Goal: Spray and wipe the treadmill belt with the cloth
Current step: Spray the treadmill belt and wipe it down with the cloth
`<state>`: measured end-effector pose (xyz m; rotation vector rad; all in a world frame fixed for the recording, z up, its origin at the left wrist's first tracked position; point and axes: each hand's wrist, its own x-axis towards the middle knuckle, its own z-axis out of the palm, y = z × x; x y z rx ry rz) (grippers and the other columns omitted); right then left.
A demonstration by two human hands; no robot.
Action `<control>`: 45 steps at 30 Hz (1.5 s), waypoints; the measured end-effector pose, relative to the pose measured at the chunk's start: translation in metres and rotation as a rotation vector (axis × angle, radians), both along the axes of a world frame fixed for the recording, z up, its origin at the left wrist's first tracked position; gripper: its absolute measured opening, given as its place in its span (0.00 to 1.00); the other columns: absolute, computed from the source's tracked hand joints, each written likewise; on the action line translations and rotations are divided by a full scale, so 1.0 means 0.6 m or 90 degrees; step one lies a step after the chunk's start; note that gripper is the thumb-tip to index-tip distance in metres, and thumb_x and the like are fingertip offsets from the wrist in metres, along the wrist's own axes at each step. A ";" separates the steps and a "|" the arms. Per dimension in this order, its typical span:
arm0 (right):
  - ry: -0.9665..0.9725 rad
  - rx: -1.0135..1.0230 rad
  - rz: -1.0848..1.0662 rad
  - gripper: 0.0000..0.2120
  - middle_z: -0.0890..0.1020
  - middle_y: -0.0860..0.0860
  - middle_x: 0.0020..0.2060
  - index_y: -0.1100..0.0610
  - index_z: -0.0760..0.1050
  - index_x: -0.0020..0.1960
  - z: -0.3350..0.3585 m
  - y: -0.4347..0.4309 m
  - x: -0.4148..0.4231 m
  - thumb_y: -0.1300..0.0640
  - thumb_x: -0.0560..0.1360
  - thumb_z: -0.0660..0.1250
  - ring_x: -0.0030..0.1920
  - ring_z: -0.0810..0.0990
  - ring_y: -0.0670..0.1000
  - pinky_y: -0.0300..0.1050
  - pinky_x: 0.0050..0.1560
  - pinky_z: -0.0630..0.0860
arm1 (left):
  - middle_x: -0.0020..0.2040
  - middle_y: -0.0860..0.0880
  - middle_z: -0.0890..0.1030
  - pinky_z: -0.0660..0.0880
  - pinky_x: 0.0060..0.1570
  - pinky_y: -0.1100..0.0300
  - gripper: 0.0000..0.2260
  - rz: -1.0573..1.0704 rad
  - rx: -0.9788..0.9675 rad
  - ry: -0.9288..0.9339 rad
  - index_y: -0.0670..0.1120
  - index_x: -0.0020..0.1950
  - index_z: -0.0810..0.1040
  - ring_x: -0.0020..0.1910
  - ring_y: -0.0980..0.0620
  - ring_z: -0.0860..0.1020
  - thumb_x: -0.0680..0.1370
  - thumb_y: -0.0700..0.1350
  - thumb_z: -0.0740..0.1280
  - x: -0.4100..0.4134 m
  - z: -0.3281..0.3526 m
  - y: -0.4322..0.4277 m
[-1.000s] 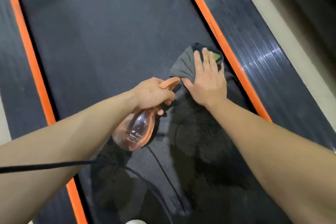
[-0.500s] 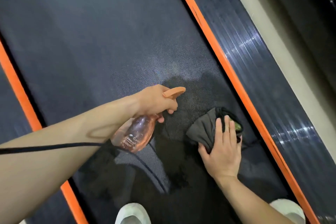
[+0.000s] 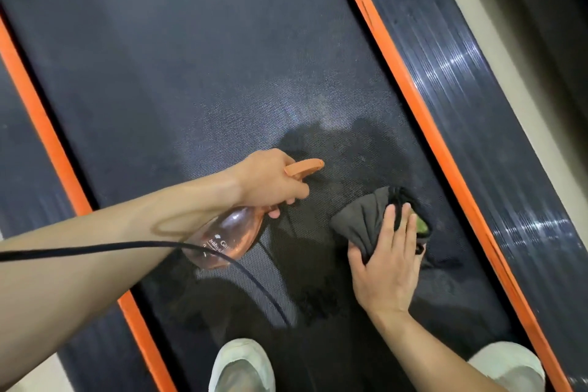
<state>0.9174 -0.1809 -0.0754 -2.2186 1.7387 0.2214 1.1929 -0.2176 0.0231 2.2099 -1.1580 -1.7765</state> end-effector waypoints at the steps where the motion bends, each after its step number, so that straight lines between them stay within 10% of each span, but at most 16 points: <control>1: 0.006 0.001 0.017 0.44 0.49 0.54 0.82 0.56 0.45 0.83 0.000 0.013 0.003 0.39 0.75 0.60 0.82 0.50 0.57 0.68 0.75 0.60 | 0.27 0.51 0.81 0.78 0.31 0.60 0.10 0.004 0.005 -0.030 0.45 0.36 0.76 0.24 0.53 0.81 0.76 0.45 0.70 0.007 -0.003 0.005; 18: -0.095 -0.050 0.357 0.41 0.53 0.51 0.83 0.48 0.52 0.83 -0.019 -0.321 0.343 0.33 0.75 0.58 0.82 0.52 0.54 0.63 0.79 0.50 | 0.37 0.50 0.85 0.77 0.40 0.57 0.07 0.234 -0.044 -0.048 0.43 0.41 0.83 0.25 0.47 0.83 0.69 0.46 0.71 0.121 -0.016 0.006; 30: 0.003 -0.052 0.501 0.45 0.53 0.51 0.81 0.54 0.56 0.81 -0.018 -0.062 -0.003 0.35 0.69 0.60 0.80 0.57 0.56 0.64 0.76 0.53 | 0.32 0.52 0.81 0.74 0.37 0.56 0.05 0.153 0.030 0.009 0.40 0.42 0.82 0.25 0.47 0.81 0.74 0.41 0.72 0.104 -0.010 -0.009; 45: -0.039 -0.030 0.337 0.44 0.53 0.54 0.83 0.54 0.54 0.82 -0.003 -0.124 0.082 0.36 0.71 0.57 0.82 0.52 0.57 0.65 0.78 0.51 | 0.39 0.46 0.83 0.75 0.35 0.50 0.09 0.113 0.045 0.031 0.35 0.47 0.82 0.27 0.47 0.82 0.74 0.42 0.73 0.080 -0.006 -0.001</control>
